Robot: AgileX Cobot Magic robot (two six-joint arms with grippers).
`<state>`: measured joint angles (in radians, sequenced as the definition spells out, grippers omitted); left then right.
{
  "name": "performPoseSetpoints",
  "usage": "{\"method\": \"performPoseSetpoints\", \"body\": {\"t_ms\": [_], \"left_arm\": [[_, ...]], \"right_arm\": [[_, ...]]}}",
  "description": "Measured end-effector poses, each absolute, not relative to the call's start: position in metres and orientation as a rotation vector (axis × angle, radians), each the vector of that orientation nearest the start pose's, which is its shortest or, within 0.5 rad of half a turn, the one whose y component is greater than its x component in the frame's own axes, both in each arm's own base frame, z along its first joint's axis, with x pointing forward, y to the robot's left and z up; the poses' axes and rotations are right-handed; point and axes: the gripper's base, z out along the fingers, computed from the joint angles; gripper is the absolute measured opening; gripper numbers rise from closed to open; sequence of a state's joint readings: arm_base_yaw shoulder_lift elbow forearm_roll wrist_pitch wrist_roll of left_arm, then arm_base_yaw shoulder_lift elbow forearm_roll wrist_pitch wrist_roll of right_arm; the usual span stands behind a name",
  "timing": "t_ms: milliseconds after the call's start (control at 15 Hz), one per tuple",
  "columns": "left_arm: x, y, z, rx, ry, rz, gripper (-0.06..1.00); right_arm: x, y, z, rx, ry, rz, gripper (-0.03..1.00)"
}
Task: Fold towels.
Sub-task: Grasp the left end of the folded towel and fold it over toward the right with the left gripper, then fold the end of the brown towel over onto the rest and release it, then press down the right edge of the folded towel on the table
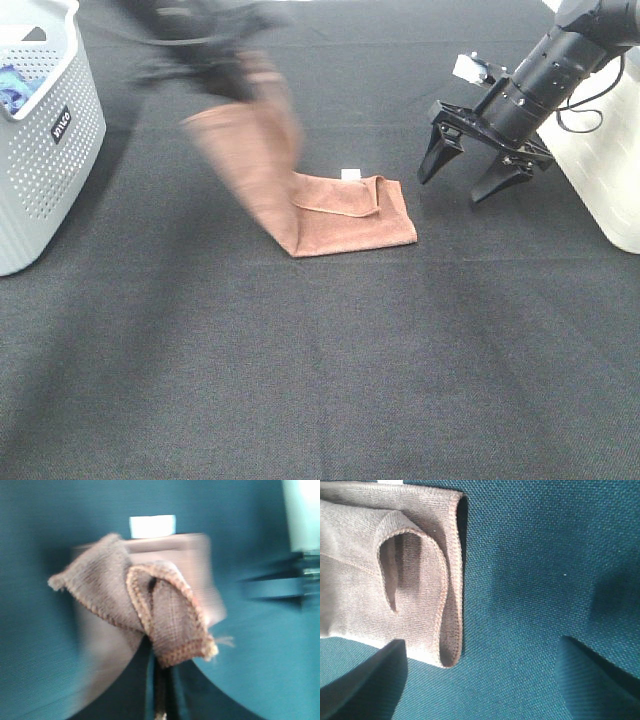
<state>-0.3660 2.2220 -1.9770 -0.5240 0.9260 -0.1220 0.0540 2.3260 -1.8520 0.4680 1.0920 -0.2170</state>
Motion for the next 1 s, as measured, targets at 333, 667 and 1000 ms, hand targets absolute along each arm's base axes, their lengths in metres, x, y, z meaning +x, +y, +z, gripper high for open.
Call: {"method": "performPoseSetpoints", "body": {"t_ms": [333, 667, 1000], "left_arm": [[0.467, -0.287, 0.166, -0.005, 2.743, -0.892, 0.03], [0.468, -0.306, 0.157, -0.167, 2.715, -1.079, 0.57], [0.47, -0.31, 0.171, -0.115, 2.622, -1.241, 0.71]], "right_arm": [[0.471, 0.062, 0.145, -0.106, 2.951, 0.623, 0.77], [0.471, 0.062, 0.145, -0.101, 2.952, 0.624, 0.77], [0.471, 0.062, 0.147, -0.094, 2.948, 0.639, 0.77]]}}
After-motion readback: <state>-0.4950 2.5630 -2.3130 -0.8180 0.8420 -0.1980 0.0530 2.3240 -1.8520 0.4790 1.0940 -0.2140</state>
